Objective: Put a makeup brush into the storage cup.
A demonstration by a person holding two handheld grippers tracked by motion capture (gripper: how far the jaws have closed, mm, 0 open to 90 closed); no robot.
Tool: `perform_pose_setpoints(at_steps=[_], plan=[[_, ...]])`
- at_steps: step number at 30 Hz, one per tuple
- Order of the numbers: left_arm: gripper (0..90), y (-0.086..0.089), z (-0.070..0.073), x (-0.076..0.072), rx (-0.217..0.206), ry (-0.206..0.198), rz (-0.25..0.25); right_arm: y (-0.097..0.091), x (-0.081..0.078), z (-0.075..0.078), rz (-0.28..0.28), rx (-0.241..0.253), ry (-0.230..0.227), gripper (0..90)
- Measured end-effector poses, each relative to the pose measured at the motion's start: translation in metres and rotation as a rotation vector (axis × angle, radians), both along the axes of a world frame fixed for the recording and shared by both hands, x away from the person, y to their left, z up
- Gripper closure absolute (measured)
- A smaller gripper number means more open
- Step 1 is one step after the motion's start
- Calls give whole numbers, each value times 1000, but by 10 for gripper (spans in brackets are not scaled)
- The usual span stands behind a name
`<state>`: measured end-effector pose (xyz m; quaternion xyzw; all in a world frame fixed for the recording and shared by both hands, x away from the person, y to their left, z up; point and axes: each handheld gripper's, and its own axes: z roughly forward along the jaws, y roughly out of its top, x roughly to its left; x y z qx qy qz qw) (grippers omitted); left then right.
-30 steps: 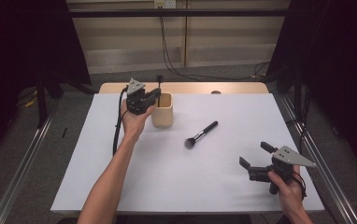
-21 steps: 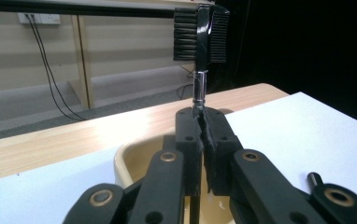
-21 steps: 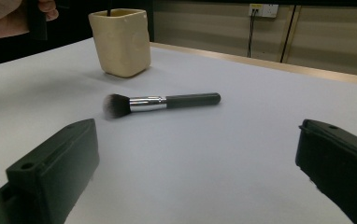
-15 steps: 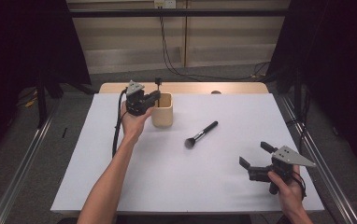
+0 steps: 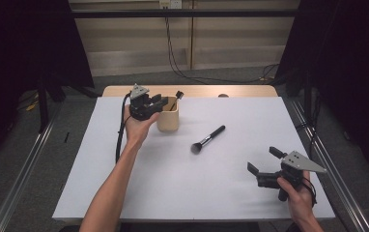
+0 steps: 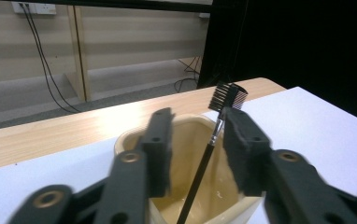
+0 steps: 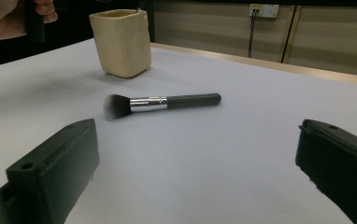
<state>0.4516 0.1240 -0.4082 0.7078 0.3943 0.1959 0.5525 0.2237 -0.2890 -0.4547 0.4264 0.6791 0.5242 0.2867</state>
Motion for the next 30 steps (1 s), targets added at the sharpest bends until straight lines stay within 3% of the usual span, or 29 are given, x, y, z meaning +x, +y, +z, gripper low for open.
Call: perform_pose_setpoints(at_steps=[3, 5, 12, 20, 28, 30], plan=[[501, 2, 2, -2, -9, 5, 1, 0, 0, 0, -3, 1, -1, 0], [472, 4, 2, -3, -37, 10, -2, 0, 0, 0, -1, 1, -1, 0], [248, 8, 6, -7, -24, 11, 33, 0, 0, 0, 2, -1, -1, 0], [41, 13, 9, -15, -12, 3, -2, 1, 0, 0, 0, 0, 0, 0], [37, 14, 14, -27, -9, -11, -28, 1, 0, 0, 0, -3, -2, 0], [37, 14, 14, -30, 10, -25, -22, 0, 0, 0, 0, -2, -2, 0]])
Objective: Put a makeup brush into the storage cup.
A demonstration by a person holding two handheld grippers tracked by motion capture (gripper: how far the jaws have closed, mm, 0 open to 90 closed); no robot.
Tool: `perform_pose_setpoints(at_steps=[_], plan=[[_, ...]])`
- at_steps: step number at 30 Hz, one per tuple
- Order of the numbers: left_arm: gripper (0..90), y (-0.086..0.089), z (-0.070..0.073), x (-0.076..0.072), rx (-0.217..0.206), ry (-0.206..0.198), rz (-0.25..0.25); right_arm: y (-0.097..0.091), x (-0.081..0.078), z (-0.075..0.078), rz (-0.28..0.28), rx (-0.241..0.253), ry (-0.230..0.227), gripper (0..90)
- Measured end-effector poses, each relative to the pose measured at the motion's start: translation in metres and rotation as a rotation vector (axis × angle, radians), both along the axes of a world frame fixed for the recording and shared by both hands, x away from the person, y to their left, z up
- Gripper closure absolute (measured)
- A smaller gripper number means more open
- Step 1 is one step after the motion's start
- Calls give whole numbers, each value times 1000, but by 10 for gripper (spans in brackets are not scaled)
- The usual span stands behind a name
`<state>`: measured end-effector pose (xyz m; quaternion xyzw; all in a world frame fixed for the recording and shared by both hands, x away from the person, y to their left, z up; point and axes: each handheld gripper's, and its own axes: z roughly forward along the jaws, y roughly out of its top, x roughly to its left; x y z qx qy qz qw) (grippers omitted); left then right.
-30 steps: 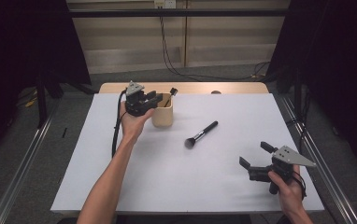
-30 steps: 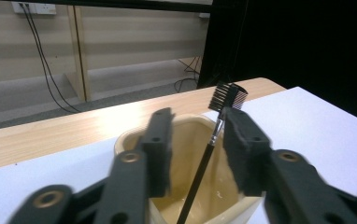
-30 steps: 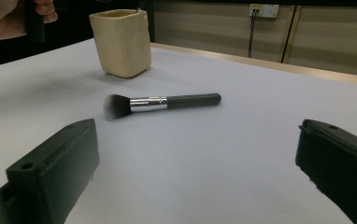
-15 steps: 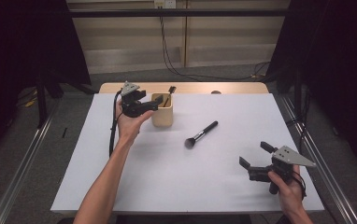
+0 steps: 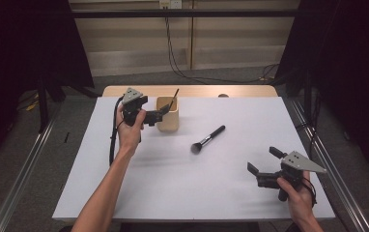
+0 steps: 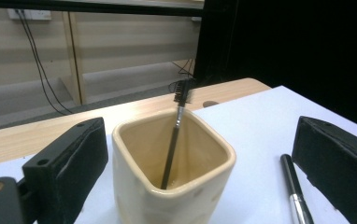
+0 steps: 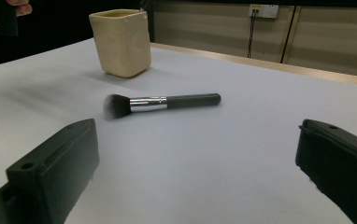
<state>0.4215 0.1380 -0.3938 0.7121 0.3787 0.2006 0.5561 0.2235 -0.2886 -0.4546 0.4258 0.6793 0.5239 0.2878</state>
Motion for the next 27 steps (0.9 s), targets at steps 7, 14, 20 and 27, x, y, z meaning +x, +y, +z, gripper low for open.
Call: perform_pose_setpoints(at_steps=[7, 14, 20, 27], plan=[[51, 7, -1, -8, -32, -23, 16, 0, 0, 0, -1, 0, 0, 0], [37, 20, -3, -17, -27, -72, 50, 0, 0, 0, -3, -2, 2, 0], [26, 30, -5, -27, -32, -55, 36, 0, 0, 0, -4, -2, 2, 0], [25, 44, -9, -44, -3, -63, 7, 0, 0, 0, -4, -1, 0, 0]])
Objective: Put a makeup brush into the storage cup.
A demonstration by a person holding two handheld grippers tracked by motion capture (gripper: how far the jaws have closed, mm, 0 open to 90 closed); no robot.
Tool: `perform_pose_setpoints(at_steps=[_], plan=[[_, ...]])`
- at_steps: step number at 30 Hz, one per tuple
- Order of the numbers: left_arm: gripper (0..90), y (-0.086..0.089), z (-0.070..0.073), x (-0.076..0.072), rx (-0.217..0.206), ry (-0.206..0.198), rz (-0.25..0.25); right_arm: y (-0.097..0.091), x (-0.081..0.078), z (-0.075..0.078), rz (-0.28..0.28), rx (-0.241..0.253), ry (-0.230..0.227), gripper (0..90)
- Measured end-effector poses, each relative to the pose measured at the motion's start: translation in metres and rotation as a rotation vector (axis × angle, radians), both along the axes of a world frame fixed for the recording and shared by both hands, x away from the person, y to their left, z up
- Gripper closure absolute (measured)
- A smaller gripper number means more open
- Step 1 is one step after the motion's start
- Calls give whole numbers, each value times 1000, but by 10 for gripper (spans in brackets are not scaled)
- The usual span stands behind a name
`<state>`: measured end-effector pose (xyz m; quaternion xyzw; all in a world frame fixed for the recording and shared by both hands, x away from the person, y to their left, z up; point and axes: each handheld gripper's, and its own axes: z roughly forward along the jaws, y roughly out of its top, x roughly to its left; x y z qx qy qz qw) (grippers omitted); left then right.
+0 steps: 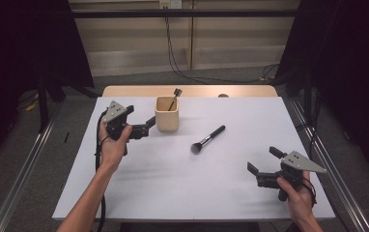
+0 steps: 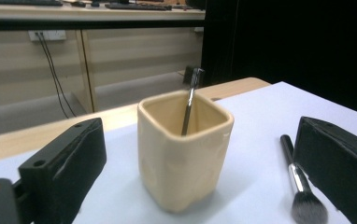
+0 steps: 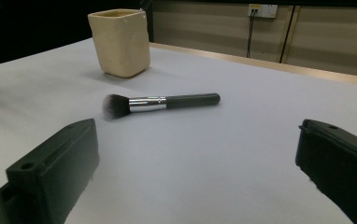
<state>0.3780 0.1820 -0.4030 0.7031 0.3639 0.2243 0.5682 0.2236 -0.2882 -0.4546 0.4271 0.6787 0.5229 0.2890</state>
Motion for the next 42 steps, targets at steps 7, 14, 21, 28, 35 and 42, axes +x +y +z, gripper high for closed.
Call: perform_pose_setpoints(at_steps=[7, 14, 21, 28, 35, 42], plan=[[26, 15, -5, -14, 9, -39, 17, 0, 0, 0, 0, -3, 2, 0], [23, 29, -9, -28, 9, -47, 39, 0, 0, 0, -2, -4, 0, 0], [23, 43, -12, -43, -6, -47, 53, 0, 0, 0, -1, -2, 1, 0], [22, 52, -13, -61, 26, -53, 42, 0, -1, 0, -6, -2, 0, 0], [23, 62, -18, -79, 22, -59, 46, 0, -1, 0, -8, -4, 0, 0], [23, 67, -19, -95, 18, -48, 52, -1, -2, 0, -18, 10, 4, 0]])
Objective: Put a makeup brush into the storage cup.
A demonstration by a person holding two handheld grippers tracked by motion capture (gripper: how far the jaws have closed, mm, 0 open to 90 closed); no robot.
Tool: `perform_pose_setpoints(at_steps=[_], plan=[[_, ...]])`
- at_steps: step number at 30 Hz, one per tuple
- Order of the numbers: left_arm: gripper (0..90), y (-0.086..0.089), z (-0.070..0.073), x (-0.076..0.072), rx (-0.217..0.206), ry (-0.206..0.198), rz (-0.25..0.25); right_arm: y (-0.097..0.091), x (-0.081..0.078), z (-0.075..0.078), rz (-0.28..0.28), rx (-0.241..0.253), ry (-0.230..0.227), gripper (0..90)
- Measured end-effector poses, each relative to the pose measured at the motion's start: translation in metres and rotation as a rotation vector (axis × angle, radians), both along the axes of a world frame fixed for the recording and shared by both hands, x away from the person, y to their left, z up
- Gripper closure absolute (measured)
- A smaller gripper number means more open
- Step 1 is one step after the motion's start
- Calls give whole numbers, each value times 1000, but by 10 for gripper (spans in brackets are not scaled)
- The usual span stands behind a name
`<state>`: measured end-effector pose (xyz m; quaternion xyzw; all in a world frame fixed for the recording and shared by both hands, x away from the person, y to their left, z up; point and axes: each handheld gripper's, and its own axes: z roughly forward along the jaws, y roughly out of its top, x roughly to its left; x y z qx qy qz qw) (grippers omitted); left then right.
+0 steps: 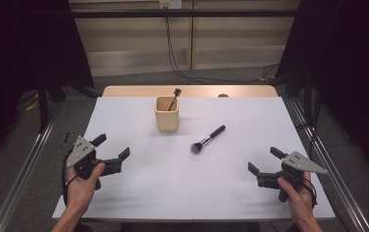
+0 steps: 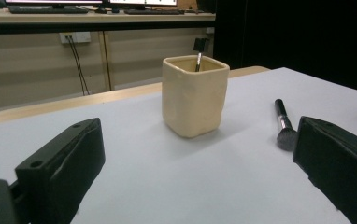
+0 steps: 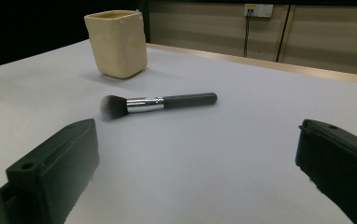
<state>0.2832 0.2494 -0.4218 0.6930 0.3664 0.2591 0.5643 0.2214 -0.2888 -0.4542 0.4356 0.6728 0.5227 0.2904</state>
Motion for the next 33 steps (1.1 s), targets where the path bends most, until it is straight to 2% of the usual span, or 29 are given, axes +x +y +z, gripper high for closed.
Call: perform_pose_setpoints(at_steps=[6, 11, 14, 18, 19, 25, 33], plan=[[25, 3, -2, -14, -14, 0, 11, -2, 1, 0, -18, 8, 2, 0], [26, 7, -5, -24, 22, -15, 30, -2, 1, 0, -17, 8, 2, 0], [25, 11, -7, -29, 18, 0, 27, -2, 0, 0, -15, 8, -3, 0], [25, 15, -12, -35, 19, 5, 49, -3, 0, 0, -19, 9, -2, 0], [25, 16, -13, -36, 25, 6, 47, -2, 0, 0, -14, 7, -1, 0], [25, 22, -20, -36, -2, 24, 72, -4, -1, 1, -20, 12, -2, 0], [22, 21, -21, -39, 12, 19, 61, -4, -3, 1, -11, 6, -7, 0]])
